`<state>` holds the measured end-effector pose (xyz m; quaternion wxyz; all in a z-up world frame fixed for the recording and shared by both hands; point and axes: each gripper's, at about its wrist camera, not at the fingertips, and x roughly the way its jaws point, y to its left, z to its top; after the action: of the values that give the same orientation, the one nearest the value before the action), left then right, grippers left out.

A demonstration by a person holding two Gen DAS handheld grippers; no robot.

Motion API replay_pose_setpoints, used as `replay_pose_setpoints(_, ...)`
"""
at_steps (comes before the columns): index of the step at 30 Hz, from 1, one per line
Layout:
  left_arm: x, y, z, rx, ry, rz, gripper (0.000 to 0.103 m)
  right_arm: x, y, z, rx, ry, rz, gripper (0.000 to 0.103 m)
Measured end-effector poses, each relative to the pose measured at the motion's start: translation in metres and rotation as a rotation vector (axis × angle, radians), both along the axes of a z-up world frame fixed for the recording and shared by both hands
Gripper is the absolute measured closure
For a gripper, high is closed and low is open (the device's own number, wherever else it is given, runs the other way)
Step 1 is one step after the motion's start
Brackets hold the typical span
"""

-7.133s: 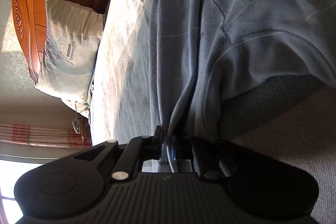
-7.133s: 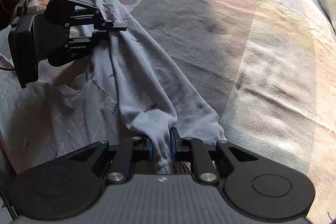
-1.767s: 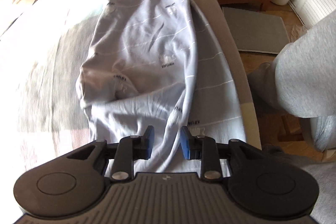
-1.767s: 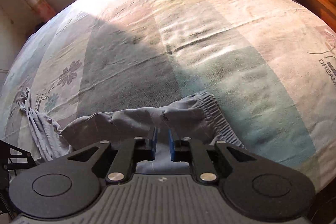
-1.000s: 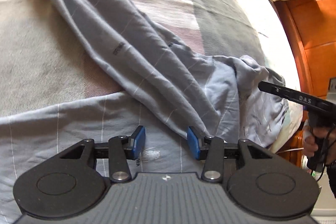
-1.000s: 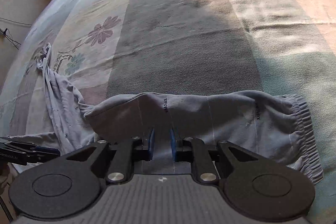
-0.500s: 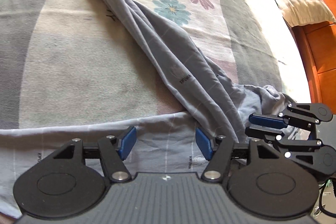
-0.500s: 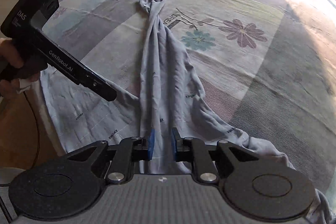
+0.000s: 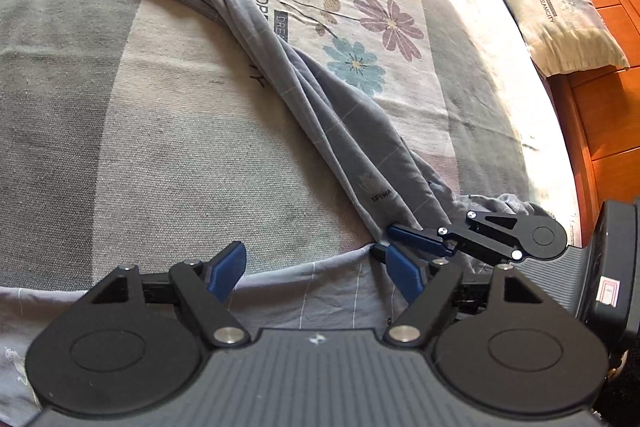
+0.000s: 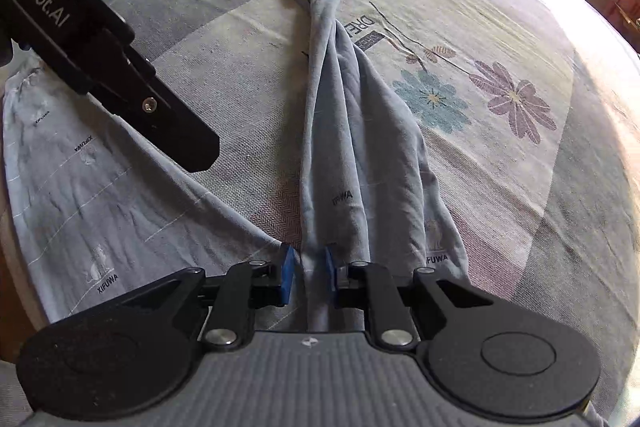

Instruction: Fold clothes

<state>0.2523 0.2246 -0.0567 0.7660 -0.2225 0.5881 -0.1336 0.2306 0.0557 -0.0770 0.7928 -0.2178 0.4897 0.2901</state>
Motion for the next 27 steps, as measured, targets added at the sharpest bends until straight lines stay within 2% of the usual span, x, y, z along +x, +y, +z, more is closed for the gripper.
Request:
replay_pose_setpoints(4, 0.005, 0.006, 0.000, -0.058, -0.002, 0.005, 0.026, 0.003, 0.005, -0.002, -0.015, 0.018, -0.050, 0.081)
replay_pose_setpoints(8, 0.012, 0.006, 0.001, -0.082, -0.020, -0.016, 0.026, 0.010, 0.003, 0.002, 0.040, 0.034, -0.116, 0.081)
replay_pose_setpoints(13, 0.020, 0.005, -0.003, -0.127, -0.009, -0.017, 0.026, 0.015, 0.016, -0.006, -0.016, 0.010, -0.102, 0.082)
replay_pose_setpoints(15, 0.022, 0.005, -0.006, -0.161, -0.001, -0.003, 0.025, 0.013, 0.018, -0.003, -0.017, 0.006, -0.083, 0.101)
replay_pose_setpoints(21, 0.025, 0.002, -0.019, -0.275, 0.027, 0.055, 0.025, 0.006, 0.010, 0.026, 0.071, 0.015, -0.082, 0.101)
replay_pose_setpoints(27, 0.028, -0.012, -0.041, -0.348, 0.053, 0.083, 0.025, 0.001, 0.006, 0.036, 0.191, 0.105, -0.083, 0.101)
